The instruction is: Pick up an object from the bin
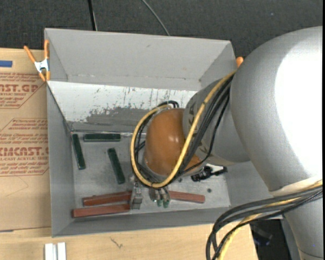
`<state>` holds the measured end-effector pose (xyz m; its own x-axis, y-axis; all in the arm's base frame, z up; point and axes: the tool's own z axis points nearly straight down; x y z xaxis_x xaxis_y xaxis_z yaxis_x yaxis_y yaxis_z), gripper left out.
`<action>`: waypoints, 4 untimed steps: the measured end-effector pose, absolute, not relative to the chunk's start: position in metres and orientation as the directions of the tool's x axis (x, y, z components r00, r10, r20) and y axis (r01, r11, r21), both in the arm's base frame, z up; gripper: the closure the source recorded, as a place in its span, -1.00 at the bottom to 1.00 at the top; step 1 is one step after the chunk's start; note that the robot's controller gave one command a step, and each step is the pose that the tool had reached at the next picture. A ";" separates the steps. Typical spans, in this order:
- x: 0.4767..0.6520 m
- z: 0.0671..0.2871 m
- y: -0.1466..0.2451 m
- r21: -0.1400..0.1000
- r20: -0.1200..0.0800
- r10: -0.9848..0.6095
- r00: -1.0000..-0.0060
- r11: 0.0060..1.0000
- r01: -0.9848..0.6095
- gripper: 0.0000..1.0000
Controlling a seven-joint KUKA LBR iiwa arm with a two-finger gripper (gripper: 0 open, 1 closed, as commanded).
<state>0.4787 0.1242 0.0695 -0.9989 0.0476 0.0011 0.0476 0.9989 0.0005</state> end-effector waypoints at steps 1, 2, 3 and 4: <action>0.479 0.070 0.124 0.000 0.001 0.049 -0.999 0.999 0.049 1.00; 0.479 0.126 0.132 -0.003 0.007 0.046 -0.999 0.999 0.046 1.00; 0.495 0.195 0.126 0.000 0.003 0.050 -0.999 0.999 0.050 1.00; 0.485 0.241 0.120 0.001 -0.002 0.039 -0.999 0.999 0.039 -1.00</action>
Offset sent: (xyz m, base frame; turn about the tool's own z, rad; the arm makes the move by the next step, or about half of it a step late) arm 0.0048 0.0225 0.1413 -0.0087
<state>0.4848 0.1196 0.2415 -0.9992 0.0393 -0.0017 0.0393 0.9992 0.0007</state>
